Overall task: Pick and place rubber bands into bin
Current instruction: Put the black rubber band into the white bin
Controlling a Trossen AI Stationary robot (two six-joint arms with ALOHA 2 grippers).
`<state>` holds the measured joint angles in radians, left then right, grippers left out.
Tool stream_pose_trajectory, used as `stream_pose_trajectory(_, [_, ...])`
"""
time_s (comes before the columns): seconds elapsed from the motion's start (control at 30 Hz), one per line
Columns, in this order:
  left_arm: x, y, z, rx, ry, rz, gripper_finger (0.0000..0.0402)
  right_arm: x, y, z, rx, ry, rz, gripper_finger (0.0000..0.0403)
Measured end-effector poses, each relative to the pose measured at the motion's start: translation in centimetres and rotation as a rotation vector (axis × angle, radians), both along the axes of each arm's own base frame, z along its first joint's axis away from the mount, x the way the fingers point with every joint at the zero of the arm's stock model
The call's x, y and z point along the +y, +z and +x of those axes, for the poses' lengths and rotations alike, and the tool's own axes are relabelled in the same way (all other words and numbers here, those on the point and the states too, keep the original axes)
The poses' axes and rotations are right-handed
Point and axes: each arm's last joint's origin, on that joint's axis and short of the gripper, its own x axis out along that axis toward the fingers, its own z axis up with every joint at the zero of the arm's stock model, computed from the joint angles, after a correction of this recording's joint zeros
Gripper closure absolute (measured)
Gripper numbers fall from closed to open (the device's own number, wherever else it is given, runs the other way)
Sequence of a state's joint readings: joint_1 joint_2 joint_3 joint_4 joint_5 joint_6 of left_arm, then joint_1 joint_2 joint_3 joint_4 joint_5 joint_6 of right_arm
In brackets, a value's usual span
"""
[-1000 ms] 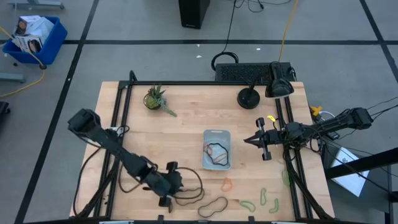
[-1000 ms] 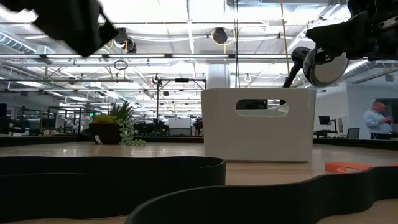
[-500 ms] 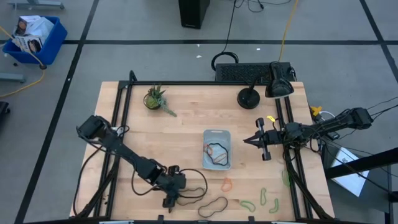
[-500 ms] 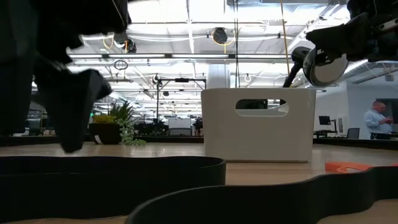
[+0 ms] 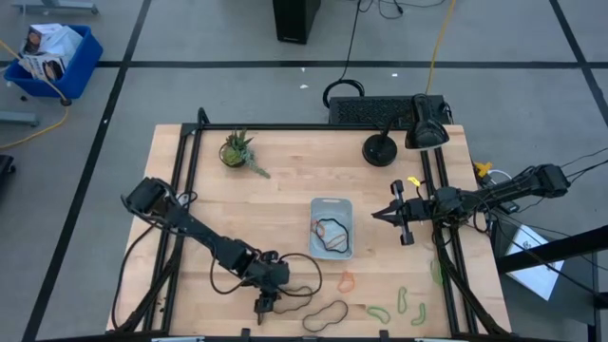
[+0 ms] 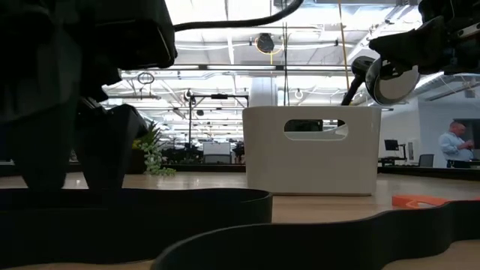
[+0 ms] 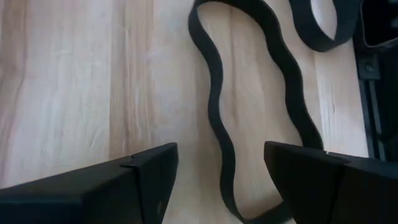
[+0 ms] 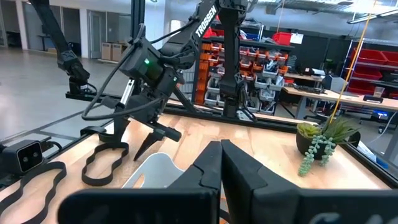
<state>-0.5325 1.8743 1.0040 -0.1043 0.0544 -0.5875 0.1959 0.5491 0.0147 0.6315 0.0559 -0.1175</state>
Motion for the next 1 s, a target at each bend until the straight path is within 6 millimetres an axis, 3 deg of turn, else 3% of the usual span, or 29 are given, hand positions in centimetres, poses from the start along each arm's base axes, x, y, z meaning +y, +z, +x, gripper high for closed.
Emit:
stream_pose_trajectory(0.3, [-1.4,-2.2,-0.4,-0.015,0.062,0.098,0.0154,0.0,0.0,0.0,-0.007,-0.002,-0.024,0.0402])
stream_pose_trajectory(0.43, [-1.8,-3.0,-0.5,-0.024,0.068,0.144,0.0172,0.0,0.0,0.0,-0.008,-0.003,-0.031,0.0401])
stream_pose_trajectory(0.6, [-1.9,-3.3,-0.8,-0.033,0.048,0.192,0.0239,0.0,0.1,0.0,-0.015,-0.007,-0.047,0.0402])
stream_pose_trajectory(0.83, [-1.8,-3.3,-0.8,-0.035,0.009,0.208,0.0386,0.0,0.1,0.0,-0.018,-0.006,-0.031,0.0402])
stream_pose_trajectory(1.0, [-1.7,-2.1,-0.8,-0.079,-0.061,0.219,0.0394,0.0,0.1,0.0,-0.017,-0.003,-0.024,0.0402])
